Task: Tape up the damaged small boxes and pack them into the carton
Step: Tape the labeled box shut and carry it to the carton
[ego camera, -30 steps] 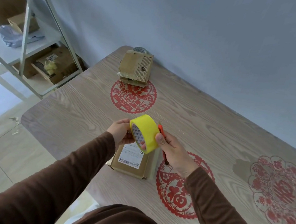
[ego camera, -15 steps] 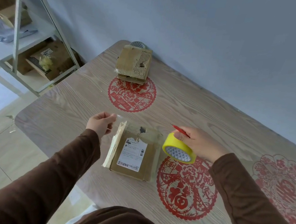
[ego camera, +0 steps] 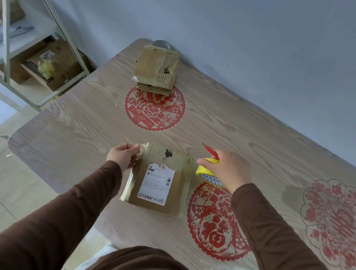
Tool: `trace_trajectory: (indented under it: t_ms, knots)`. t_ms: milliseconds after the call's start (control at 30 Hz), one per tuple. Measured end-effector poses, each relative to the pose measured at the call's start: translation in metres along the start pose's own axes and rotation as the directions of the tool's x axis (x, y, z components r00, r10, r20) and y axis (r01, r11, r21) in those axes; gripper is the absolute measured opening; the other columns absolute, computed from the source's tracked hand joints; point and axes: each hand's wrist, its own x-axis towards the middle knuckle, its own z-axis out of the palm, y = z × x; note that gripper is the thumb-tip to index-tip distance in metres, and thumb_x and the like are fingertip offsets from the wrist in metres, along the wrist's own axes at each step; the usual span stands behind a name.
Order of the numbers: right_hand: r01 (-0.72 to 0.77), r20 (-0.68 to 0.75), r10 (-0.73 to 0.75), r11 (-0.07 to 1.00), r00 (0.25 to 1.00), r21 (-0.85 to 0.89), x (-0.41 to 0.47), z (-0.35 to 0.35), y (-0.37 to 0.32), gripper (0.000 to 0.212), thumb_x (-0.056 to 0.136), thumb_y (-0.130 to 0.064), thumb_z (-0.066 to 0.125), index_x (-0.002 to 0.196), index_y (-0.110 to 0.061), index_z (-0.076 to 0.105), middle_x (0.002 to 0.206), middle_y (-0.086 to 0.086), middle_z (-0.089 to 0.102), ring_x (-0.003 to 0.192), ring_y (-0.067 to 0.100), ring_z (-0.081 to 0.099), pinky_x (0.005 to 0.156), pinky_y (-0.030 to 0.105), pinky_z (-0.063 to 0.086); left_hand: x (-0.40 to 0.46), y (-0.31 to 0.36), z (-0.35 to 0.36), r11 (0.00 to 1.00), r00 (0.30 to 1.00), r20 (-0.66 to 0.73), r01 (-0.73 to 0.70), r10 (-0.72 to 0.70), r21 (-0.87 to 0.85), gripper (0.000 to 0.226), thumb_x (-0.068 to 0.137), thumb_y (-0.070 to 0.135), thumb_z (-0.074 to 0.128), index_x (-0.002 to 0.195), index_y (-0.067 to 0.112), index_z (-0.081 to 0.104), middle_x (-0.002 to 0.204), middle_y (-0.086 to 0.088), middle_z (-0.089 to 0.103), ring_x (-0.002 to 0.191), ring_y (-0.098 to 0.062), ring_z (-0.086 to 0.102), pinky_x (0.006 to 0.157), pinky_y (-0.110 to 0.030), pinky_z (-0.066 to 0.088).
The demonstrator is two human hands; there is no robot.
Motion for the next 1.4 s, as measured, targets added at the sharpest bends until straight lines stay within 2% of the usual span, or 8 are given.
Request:
trace_trajectory:
  t_ms: [367,533,667,833,933,1100,1267,1400]
  knots:
    - [-0.070,0.022,0.069,0.997,0.997,0.043,0.015,0.035,-0.017,0.054,0.089,-0.076,0.044,0.091,-0.023,0.055,0.075,-0.005,0.059,0.070,0.017,0.059,0.057,0.033,0.044,0.012,-0.013,0.025,0.912,0.986,0.029,-0.161,0.162,0.377,0.034,0.101,0.035,0.053,0.071,0.018,0.049,0.065,-0.002,0.051,0.069,-0.022,0.048,0.064,-0.035,0.041]
    - [-0.108,0.007,0.108,0.994,0.994,-0.003,0.016,0.040,-0.027,0.050,0.091,-0.069,0.048,0.098,-0.021,0.061,0.079,-0.003,0.061,0.072,0.019,0.060,0.063,0.033,0.050,0.007,-0.015,0.031,0.927,0.980,-0.155,-0.058,0.123,0.371,0.057,0.088,0.059,0.064,0.117,0.014,0.047,0.110,-0.004,0.050,0.097,-0.024,0.054,0.090,-0.037,0.046]
    - [-0.162,-0.006,0.162,0.987,0.987,-0.024,0.008,0.042,-0.031,0.048,0.093,-0.065,0.045,0.094,-0.020,0.060,0.077,-0.002,0.060,0.070,0.019,0.059,0.059,0.032,0.044,0.014,-0.016,0.028,0.910,0.997,-0.040,-0.042,0.065,0.412,0.053,0.087,0.070,0.057,0.099,0.018,0.055,0.098,-0.007,0.070,0.083,-0.023,0.067,0.085,-0.040,0.057]
    - [-0.204,0.028,0.203,0.978,0.979,0.033,-0.004,0.044,-0.042,0.045,0.095,-0.060,0.046,0.092,-0.018,0.062,0.080,-0.002,0.060,0.073,0.021,0.057,0.062,0.032,0.042,0.014,0.036,0.040,0.627,0.963,0.108,-0.243,0.245,0.740,0.047,0.102,0.056,0.040,0.110,0.018,0.066,0.111,-0.009,0.071,0.089,-0.024,0.062,0.084,-0.035,0.050]
    - [-0.296,0.117,0.277,0.935,0.954,0.196,-0.014,0.054,-0.038,0.052,0.093,-0.067,0.043,0.090,-0.018,0.061,0.083,0.000,0.063,0.080,0.024,0.064,0.065,0.034,0.046,0.003,0.045,0.047,0.607,0.935,0.286,-0.353,0.208,0.712,0.058,0.103,0.061,0.026,0.135,0.020,0.052,0.127,-0.009,0.063,0.106,-0.028,0.062,0.095,-0.041,0.048]
    - [-0.322,0.167,0.275,0.818,0.947,0.476,-0.042,0.066,-0.041,0.047,0.103,-0.055,0.037,0.098,-0.013,0.057,0.080,0.000,0.061,0.069,0.018,0.059,0.060,0.034,0.040,0.004,0.033,0.037,0.250,0.878,0.383,-0.455,0.288,0.855,0.049,0.102,0.060,0.029,0.131,0.024,0.043,0.110,-0.007,0.067,0.091,-0.029,0.064,0.084,-0.043,0.053]
    - [-0.310,0.191,0.245,0.697,0.950,0.647,-0.067,0.084,-0.058,0.038,0.106,-0.047,0.037,0.102,-0.013,0.053,0.079,-0.002,0.055,0.069,0.017,0.052,0.068,0.040,0.043,0.016,0.043,0.047,0.141,0.788,0.350,-0.477,0.506,0.868,0.066,0.095,0.066,0.041,0.149,0.028,0.030,0.145,-0.005,0.050,0.128,-0.031,0.050,0.107,-0.049,0.038]
    - [-0.272,0.125,0.252,0.723,0.960,0.635,-0.070,0.086,-0.062,0.032,0.106,-0.045,0.037,0.103,-0.017,0.051,0.080,-0.003,0.058,0.072,0.018,0.058,0.069,0.040,0.046,0.008,0.025,0.040,0.256,0.774,0.307,-0.509,0.554,0.822,0.069,0.100,0.061,0.040,0.156,0.035,0.009,0.119,-0.005,0.067,0.094,-0.028,0.067,0.076,-0.041,0.055]
